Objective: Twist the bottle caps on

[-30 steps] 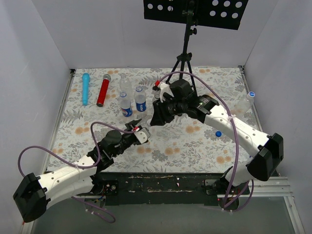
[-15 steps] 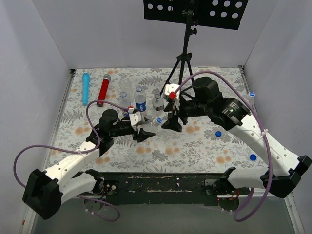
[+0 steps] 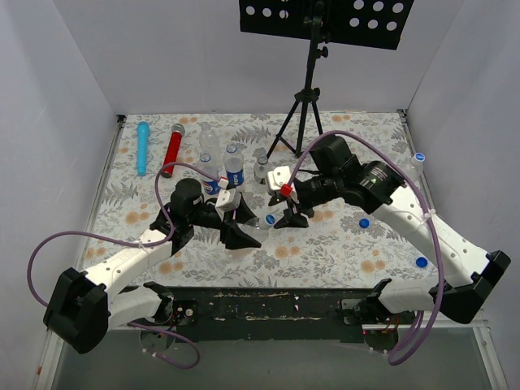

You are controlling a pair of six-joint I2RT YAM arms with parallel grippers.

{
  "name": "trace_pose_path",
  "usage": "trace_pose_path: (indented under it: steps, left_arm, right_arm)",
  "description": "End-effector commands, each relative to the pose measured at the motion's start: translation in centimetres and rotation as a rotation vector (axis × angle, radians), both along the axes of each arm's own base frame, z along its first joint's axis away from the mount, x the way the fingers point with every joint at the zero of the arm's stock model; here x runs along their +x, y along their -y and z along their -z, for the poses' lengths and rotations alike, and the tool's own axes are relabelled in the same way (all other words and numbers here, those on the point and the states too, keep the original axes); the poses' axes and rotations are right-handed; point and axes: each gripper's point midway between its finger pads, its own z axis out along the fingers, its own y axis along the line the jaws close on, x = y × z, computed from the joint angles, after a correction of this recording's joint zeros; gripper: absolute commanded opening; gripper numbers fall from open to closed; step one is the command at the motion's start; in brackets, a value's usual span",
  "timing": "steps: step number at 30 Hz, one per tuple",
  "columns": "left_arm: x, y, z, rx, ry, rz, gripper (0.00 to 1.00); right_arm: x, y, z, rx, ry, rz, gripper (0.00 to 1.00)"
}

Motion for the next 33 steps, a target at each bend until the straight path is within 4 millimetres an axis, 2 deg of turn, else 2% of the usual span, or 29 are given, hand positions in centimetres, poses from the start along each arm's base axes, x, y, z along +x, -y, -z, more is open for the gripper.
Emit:
trace_pose_path:
  steps: [1, 9, 14, 18, 19, 21, 23, 27, 30, 33]
  left_arm:
    - [-0.2, 0.0, -2.2, -0.042, 0.043, 0.038, 0.01]
    - [-0.2, 0.0, -2.2, -0.041, 0.042, 0.038, 0.01]
    - [-0.1, 0.0, -2.1, -0.039, 0.044, 0.037, 0.0]
    - [0.3, 0.1, -2.1, -0.036, 0.057, 0.012, 0.0]
    - [0.6, 0.1, -2.1, -0.035, 0.067, -0.011, 0.0]
    - [1.6, 0.0, -2.2, -0.034, 0.101, -0.081, 0.0]
    - [3.7, -0.3, -2.4, -0.029, 0.153, -0.219, 0.0]
    - [9.1, -3.0, -3.1, -0.013, 0.314, -0.612, 0.01]
    - [10.2, -4.5, -3.5, 0.023, 0.485, -0.795, 0.01]
    - [9.7, -5.2, -3.2, 0.076, 0.644, -0.902, 0.01]
  right_arm:
    - [-1.4, -0.6, -1.0, 0.022, 0.007, -0.098, 0.62]
    - [-1.6, -1.2, -0.3, 0.005, -0.016, -0.127, 0.53]
    - [-1.6, -1.7, 0.2, -0.012, -0.033, -0.134, 0.42]
    - [-1.7, -2.0, 0.5, -0.026, -0.068, -0.123, 0.14]
    - [-1.6, -2.1, 0.7, -0.033, -0.088, -0.107, 0.1]
    - [-1.0, -2.4, 1.4, -0.055, -0.14, -0.044, 0.03]
    - [0.4, -2.9, 2.4, -0.086, -0.215, 0.095, 0.01]
    - [3.2, -4.0, 4.6, -0.157, -0.439, 0.433, 0.01]
    - [3.8, -4.8, 6.5, -0.18, -0.63, 0.613, 0.01]
    - [3.9, -5.7, 7.6, -0.137, -0.763, 0.705, 0.01]
